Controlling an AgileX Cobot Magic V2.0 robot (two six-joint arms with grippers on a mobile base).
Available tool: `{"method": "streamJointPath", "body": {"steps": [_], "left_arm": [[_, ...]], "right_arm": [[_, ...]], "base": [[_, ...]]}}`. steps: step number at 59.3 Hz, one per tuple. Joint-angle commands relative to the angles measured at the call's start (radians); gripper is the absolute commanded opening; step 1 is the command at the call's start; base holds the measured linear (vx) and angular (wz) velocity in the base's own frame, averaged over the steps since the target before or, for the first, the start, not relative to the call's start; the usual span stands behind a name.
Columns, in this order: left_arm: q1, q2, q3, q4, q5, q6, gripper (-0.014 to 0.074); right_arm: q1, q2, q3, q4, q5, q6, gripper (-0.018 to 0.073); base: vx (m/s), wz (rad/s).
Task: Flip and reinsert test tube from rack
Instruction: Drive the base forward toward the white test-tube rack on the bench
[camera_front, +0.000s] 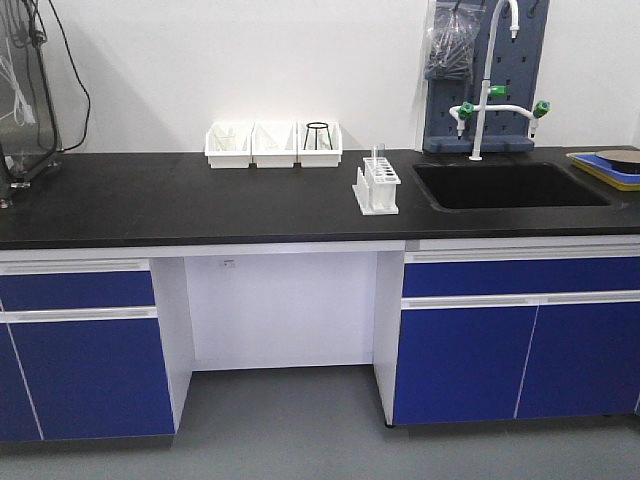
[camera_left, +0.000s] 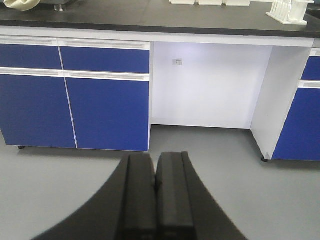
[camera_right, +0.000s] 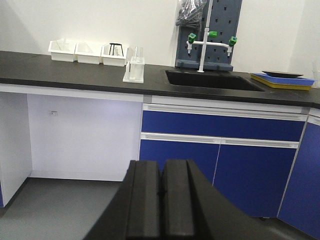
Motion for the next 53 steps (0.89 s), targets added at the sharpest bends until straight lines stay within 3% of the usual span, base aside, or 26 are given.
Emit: {"method": "streamJointPath", "body": {"steps": [1,53], "left_arm": [[-0.005,-0.012,0.001,-0.004,-0.087,0.0,-0.0006],[-0.005,-0.012,0.001,-0.004,-0.087,0.0,-0.0006]], "right_arm": [[0.002,-0.007,0.001,0.001,-0.08,-0.009,-0.0008],[0.002,-0.007,0.001,0.001,-0.08,-0.009,-0.0008]], "base": [[0.0,0.0],[0.01,0.01]]}}
